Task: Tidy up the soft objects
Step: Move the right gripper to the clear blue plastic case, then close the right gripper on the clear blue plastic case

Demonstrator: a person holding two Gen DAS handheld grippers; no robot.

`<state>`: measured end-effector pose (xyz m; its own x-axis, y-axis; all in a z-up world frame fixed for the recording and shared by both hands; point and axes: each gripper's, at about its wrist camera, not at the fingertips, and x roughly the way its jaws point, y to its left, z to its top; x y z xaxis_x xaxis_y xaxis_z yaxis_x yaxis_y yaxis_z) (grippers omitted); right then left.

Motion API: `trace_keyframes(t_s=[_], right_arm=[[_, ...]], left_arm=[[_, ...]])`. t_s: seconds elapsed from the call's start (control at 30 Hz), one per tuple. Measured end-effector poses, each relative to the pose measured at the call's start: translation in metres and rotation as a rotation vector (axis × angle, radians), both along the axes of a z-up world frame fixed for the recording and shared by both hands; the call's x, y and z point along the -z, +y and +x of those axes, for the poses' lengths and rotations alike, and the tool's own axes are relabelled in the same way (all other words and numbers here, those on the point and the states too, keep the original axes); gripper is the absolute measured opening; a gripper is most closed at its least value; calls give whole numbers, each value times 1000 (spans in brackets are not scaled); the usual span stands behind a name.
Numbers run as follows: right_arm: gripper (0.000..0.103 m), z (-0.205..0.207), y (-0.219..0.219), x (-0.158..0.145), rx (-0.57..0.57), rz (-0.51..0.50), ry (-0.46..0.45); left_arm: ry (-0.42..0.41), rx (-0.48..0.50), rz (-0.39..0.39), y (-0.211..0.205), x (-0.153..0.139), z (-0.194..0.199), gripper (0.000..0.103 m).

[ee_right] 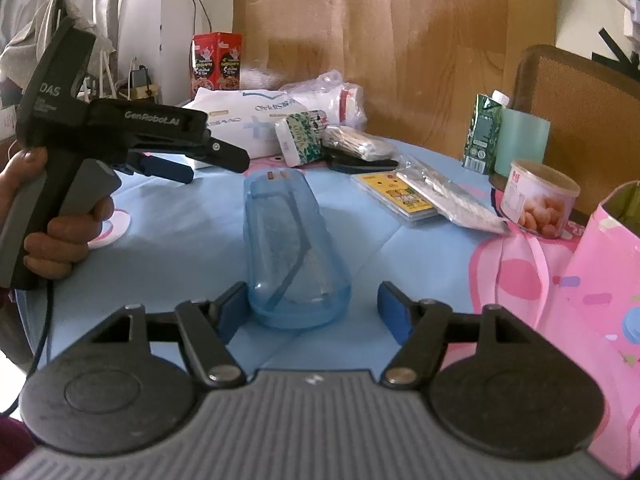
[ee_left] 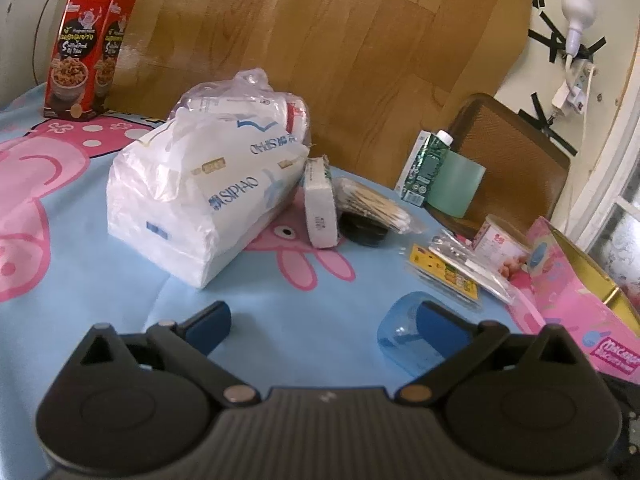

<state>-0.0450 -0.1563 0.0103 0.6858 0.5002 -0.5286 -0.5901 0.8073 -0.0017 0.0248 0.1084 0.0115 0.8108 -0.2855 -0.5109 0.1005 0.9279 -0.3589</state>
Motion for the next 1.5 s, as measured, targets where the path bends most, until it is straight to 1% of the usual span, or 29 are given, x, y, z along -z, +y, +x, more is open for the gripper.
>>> trace_keyframes(t_s=[0.2, 0.33, 0.4, 0.57, 0.67, 0.8, 0.87, 0.9, 0.93, 1.2, 1.37, 1.5], right_arm=[[72, 6, -7, 1, 20, 42, 34], [71, 8, -12, 1, 62, 71, 39], [71, 9, -16, 1, 78, 92, 48], [72, 9, -16, 1, 65, 87, 48], [72, 8, -16, 1, 59, 78, 46], [72, 4, -8, 1, 41, 31, 26], [67, 3, -5, 2, 31, 13, 13], [62, 2, -5, 2, 21, 13, 10], [60, 2, -4, 2, 16, 12, 5], [58, 2, -4, 2, 36, 4, -5], [58, -2, -2, 1, 43, -14, -23], [57, -9, -5, 1, 55, -6, -15]], left_arm=[[-16, 47, -68, 3, -1, -3, 103], [3, 82, -143, 3, 2, -1, 103], [6, 95, -158, 0, 2, 0, 103], [14, 128, -135, -11, 2, 1, 103], [18, 154, -105, -21, 1, 2, 103], [22, 220, -55, -41, 0, 5, 103], [21, 242, -16, -52, 0, 4, 103], [19, 253, 17, -59, -1, 3, 103], [10, 247, 40, -64, -1, 1, 103], [18, 246, 24, -63, -1, 4, 103], [21, 258, 19, -64, -1, 4, 103], [25, 269, 17, -68, -1, 0, 103]])
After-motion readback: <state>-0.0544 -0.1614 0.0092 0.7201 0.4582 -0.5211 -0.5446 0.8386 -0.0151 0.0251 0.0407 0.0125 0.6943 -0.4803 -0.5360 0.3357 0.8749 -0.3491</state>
